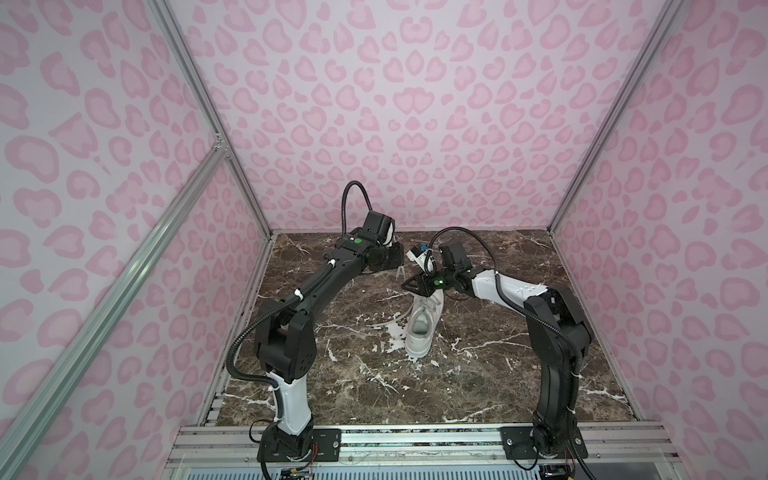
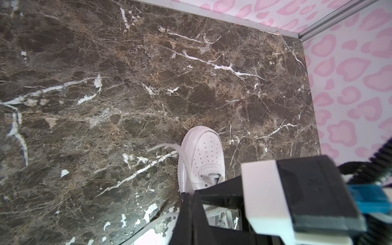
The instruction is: Tie the shoes
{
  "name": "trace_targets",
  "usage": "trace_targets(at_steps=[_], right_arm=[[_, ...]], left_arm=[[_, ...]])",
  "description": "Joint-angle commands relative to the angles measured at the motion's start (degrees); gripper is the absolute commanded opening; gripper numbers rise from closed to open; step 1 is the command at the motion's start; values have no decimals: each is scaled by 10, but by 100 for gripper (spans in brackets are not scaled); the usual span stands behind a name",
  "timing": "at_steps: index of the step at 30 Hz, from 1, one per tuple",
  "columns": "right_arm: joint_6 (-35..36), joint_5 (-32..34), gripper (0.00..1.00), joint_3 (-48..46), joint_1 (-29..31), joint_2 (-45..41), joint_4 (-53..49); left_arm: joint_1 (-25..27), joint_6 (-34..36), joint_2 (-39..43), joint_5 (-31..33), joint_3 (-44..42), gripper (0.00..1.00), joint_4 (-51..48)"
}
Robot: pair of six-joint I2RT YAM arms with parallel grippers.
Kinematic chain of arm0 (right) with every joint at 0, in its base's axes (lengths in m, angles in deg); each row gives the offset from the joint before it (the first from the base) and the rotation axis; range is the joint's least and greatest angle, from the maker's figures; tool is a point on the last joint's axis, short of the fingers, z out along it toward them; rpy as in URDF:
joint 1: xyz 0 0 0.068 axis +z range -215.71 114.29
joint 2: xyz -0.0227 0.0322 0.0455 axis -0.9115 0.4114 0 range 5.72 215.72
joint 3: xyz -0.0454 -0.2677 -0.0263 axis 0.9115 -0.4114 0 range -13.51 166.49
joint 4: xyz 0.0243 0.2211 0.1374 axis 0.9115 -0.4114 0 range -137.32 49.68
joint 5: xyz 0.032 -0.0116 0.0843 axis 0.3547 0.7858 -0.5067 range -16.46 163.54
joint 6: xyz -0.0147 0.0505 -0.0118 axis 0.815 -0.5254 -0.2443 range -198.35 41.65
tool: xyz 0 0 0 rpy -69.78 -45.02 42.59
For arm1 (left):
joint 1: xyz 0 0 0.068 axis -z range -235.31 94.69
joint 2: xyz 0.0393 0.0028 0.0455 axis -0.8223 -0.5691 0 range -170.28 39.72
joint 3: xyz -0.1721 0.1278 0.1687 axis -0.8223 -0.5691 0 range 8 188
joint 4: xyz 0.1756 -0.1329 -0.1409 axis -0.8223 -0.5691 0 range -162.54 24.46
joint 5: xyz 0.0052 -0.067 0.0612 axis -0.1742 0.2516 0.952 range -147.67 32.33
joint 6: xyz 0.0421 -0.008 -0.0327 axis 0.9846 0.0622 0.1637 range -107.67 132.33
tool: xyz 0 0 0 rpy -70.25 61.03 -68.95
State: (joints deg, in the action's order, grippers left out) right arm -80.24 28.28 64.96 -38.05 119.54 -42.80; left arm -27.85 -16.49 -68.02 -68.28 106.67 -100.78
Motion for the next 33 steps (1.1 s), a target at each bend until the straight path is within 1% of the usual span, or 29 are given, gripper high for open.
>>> trace_targets(at_steps=[1,6,8,9,11,13,16,18,21,24,29,33], right_arm=[[-5,-7,26,6,1,10,13],[0,0,8,10,2,8,-10],[2,6,2,7,2,1,-22],[5,10,0,6,1,-4,-30],[12,20,0,4,1,-12,-48],[12,20,0,-2,-3,-21,-55],[10,17,0,-9,-8,-30,-65],[14,14,0,-11,-8,-32,-74],[14,11,0,-11,-9,-33,-81],[14,10,0,-12,-9,-31,-82],[10,7,0,-6,-11,-27,-83],[-1,0,0,-6,-13,-28,-78]], left_arm=[[0,-1,13,3,-8,3,-3],[-2,-2,17,5,-15,4,-3],[-4,-2,18,3,-23,4,2],[-6,-3,18,-3,-29,5,9],[-12,-3,21,-18,-46,12,24],[-20,0,27,-38,-74,24,48],[-31,20,46,-85,-137,41,122],[-31,62,64,-101,-174,48,161],[-30,139,88,-104,-211,52,183],[-30,200,120,-104,-267,55,221],[-21,309,162,-175,-356,56,340],[-20,352,162,-259,-423,59,456]])
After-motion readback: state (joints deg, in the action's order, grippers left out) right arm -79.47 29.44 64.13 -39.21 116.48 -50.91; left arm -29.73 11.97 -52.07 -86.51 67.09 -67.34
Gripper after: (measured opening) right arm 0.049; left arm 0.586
